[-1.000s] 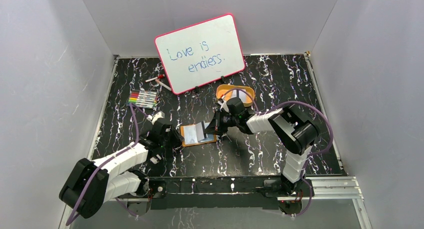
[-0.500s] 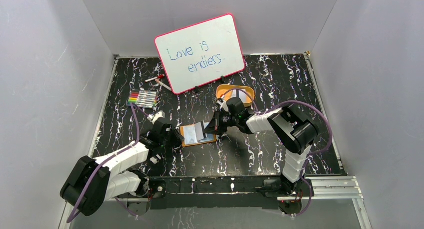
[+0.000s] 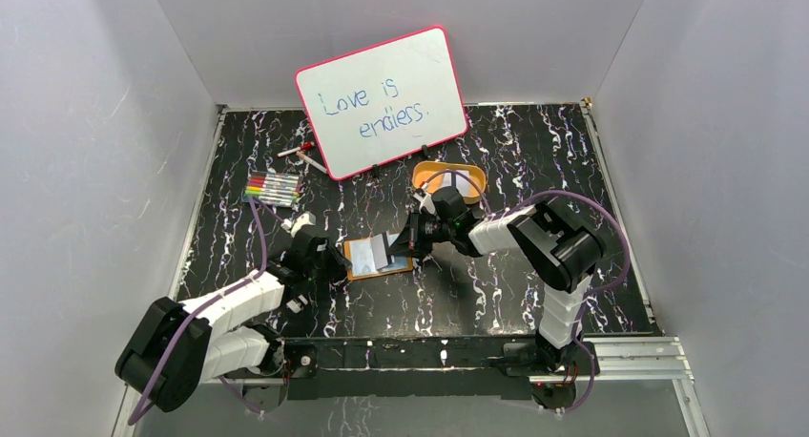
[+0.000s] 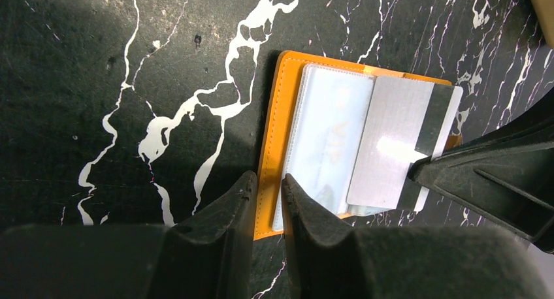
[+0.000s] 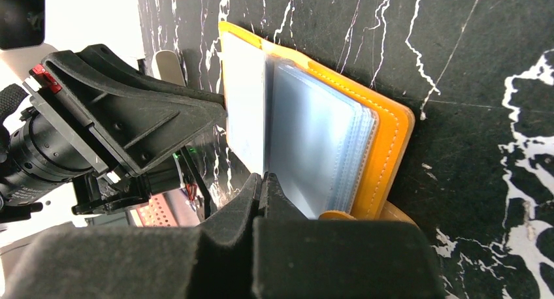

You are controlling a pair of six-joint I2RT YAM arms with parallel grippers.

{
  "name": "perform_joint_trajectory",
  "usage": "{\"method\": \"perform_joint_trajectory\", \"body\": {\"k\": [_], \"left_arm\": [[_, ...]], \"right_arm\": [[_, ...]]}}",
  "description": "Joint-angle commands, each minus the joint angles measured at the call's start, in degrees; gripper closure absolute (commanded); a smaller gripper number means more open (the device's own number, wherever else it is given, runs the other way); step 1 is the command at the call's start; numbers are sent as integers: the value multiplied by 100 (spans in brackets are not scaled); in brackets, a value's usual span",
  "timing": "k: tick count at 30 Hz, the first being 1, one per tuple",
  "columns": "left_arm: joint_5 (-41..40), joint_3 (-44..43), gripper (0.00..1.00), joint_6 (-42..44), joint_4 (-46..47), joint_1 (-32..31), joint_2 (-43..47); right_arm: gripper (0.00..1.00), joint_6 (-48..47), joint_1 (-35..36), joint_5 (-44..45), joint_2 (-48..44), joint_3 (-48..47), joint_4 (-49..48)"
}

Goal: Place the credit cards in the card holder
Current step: Insert the credit card into the card holder.

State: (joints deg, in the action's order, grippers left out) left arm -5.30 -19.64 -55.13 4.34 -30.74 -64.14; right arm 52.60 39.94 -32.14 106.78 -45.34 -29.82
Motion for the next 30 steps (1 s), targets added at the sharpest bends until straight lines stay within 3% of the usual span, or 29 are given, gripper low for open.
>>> {"method": "perform_joint_trajectory", "body": {"k": [1,30], "left_arm": [[-6,99,81,16,-135,24,24],[44,134,84,-17,-64,24,22]], "right_arm": [[100,59,35,-76,91,-115,-275],[100,353,272,-229,321,-93,-539]]}}
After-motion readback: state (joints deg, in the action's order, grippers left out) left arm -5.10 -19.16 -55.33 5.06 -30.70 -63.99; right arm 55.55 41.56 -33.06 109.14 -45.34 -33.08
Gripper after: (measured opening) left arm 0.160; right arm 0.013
